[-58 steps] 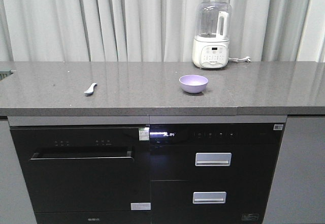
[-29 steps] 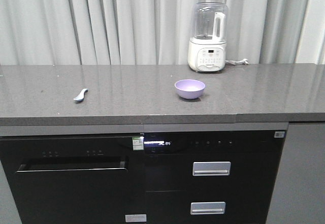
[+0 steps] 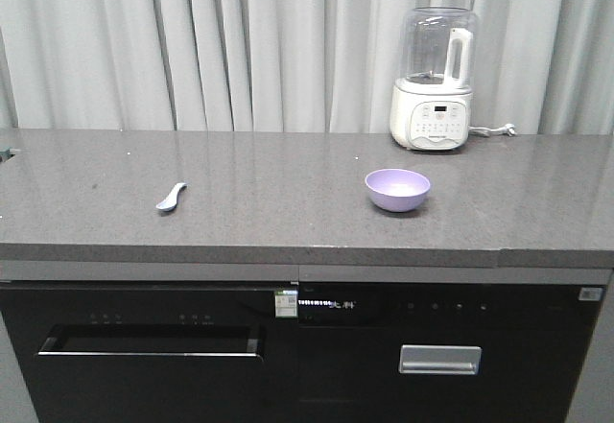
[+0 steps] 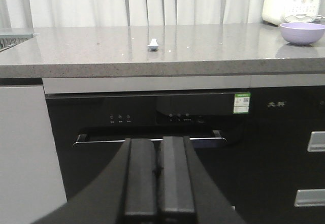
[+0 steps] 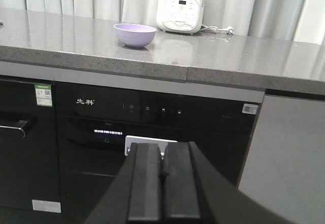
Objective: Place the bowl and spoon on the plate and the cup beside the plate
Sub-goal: 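Drive the base toward the counter holding the lavender bowl and spoon, then lower the left gripper over the spoon and right gripper over the bowl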
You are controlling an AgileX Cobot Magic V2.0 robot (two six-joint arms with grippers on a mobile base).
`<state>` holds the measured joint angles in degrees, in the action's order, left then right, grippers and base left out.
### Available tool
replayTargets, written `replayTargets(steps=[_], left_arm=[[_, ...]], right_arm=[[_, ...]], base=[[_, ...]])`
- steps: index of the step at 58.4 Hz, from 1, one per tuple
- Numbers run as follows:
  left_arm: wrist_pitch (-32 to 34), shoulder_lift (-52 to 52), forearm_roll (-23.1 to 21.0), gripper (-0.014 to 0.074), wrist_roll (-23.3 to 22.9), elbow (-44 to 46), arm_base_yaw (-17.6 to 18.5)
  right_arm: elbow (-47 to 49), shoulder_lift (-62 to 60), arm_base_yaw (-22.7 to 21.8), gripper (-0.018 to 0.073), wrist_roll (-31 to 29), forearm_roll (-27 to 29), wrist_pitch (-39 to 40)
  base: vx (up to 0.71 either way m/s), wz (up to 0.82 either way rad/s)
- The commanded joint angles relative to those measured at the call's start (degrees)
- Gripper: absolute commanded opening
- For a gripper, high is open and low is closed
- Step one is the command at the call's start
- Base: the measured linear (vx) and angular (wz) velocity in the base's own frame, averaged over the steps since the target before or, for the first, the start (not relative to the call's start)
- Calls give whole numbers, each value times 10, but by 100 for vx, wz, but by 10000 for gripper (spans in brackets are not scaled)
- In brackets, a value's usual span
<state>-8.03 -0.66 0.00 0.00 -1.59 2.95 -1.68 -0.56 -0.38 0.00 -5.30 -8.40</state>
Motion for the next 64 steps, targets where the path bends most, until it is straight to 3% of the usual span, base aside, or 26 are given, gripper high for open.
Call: replayTargets(steps=[1, 64], left_arm=[[49, -7, -8, -6, 0, -15, -2], [49, -7, -8, -6, 0, -15, -2]], right_arm=[[-10, -9, -4, -9, -4, -2, 47], [-10, -9, -4, -9, -4, -2, 47]], base=[[29, 6], [37, -1]])
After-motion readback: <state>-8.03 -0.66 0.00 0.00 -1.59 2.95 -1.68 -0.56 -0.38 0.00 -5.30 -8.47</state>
